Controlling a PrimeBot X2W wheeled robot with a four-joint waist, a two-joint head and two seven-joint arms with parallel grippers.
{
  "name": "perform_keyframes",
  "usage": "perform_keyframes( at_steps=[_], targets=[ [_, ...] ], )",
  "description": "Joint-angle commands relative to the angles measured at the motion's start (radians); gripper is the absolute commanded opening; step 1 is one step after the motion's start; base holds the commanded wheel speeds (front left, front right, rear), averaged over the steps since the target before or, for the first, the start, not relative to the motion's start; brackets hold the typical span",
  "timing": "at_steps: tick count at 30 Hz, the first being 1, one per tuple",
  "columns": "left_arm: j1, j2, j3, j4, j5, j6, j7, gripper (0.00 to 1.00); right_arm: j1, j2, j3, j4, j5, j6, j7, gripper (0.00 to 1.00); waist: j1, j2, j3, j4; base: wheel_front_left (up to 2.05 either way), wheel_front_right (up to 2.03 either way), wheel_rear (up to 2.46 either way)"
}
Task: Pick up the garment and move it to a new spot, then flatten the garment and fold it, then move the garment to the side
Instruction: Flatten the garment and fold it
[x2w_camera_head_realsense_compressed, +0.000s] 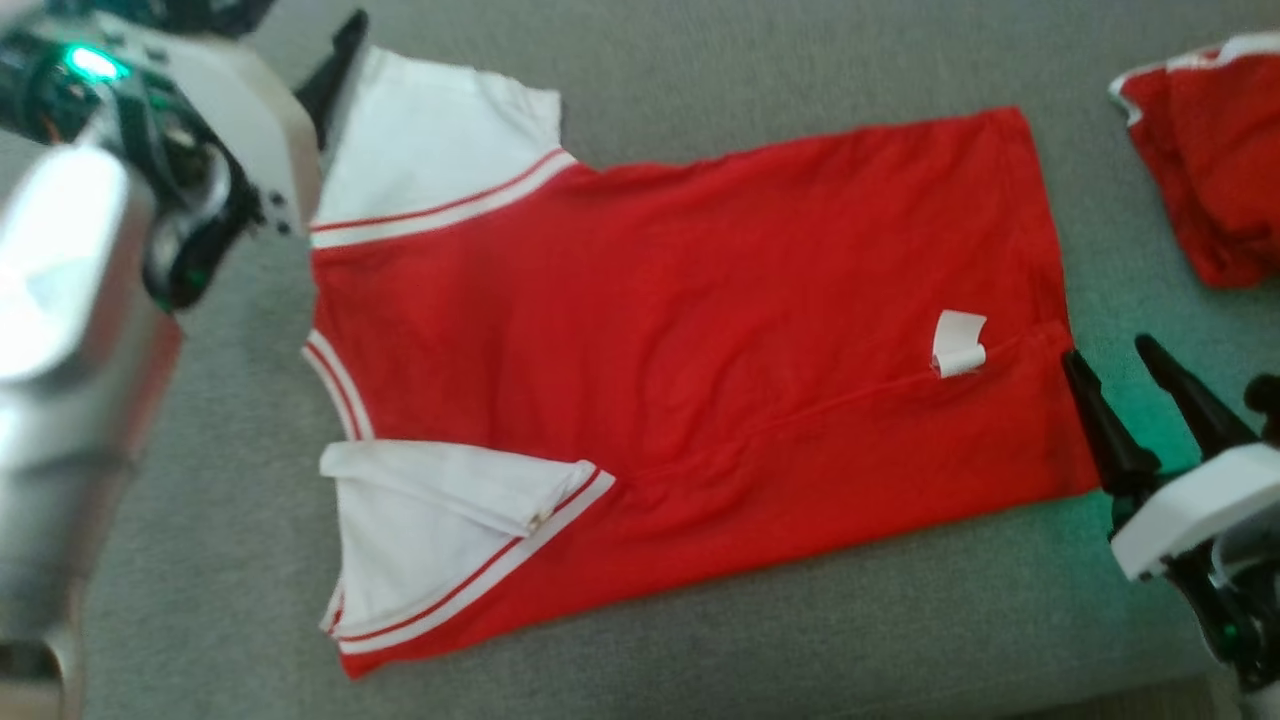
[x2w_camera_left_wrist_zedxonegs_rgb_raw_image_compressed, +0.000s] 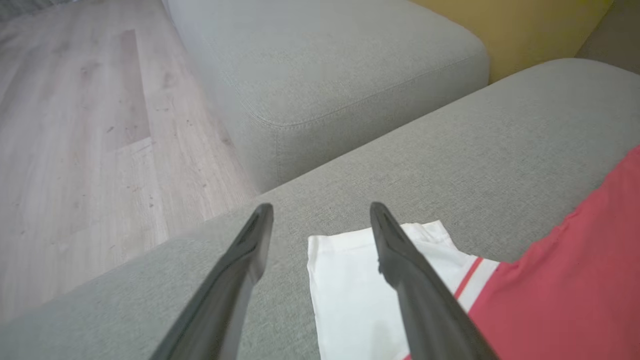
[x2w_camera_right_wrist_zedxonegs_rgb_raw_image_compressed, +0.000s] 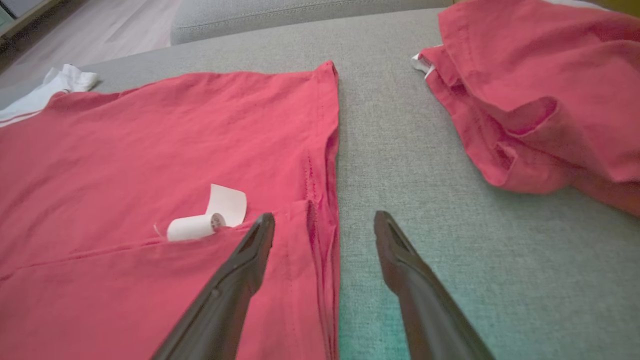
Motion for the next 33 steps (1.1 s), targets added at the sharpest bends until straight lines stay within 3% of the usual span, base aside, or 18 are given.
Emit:
perform_keyframes(
  at_steps=[1, 8, 20, 21, 23, 33],
  targets=[
    [-0.081, 0.06, 0.016, 0.023, -0.041, 0.002, 0.032, 1.0, -0.026, -0.023, 0.017, -0.023, -0.001, 0.003, -0.007, 1.0, -0.0004, 0.0, 0.06, -0.037, 0.0, 0.0, 0.0],
    [-0.171, 0.104, -0.07, 0.126, -0.112, 0.002, 0.114, 1.0, -0.085, -0.021, 0.051, 0.001, 0.012, 0.003, -0.03, 1.0, -0.0004, 0.0, 0.121, -0.078, 0.0, 0.0, 0.0],
    [-0.237, 0.164, -0.2, 0.179, -0.184, 0.002, 0.086, 1.0, -0.142, -0.009, 0.097, 0.073, 0.031, 0.003, -0.089, 1.0, -0.0004, 0.0, 0.175, -0.118, 0.0, 0.0, 0.0],
    [-0.24, 0.167, -0.209, 0.18, -0.191, 0.002, 0.083, 0.51, -0.145, -0.01, 0.099, 0.078, 0.033, 0.003, -0.092, 1.0, -0.0004, 0.0, 0.176, -0.119, 0.0, 0.0, 0.0],
    [-0.249, 0.17, -0.228, 0.179, -0.202, 0.002, 0.071, 0.0, -0.151, -0.013, 0.104, 0.088, 0.037, 0.003, -0.099, 1.0, -0.0004, 0.0, 0.177, -0.121, 0.0, 0.0, 0.0],
    [-0.281, 0.189, -0.326, 0.171, -0.253, 0.002, -0.023, 0.0, -0.198, -0.025, 0.11, 0.091, 0.056, 0.003, -0.101, 1.0, -0.0004, 0.0, 0.155, -0.105, 0.0, 0.0, 0.0]
  ],
)
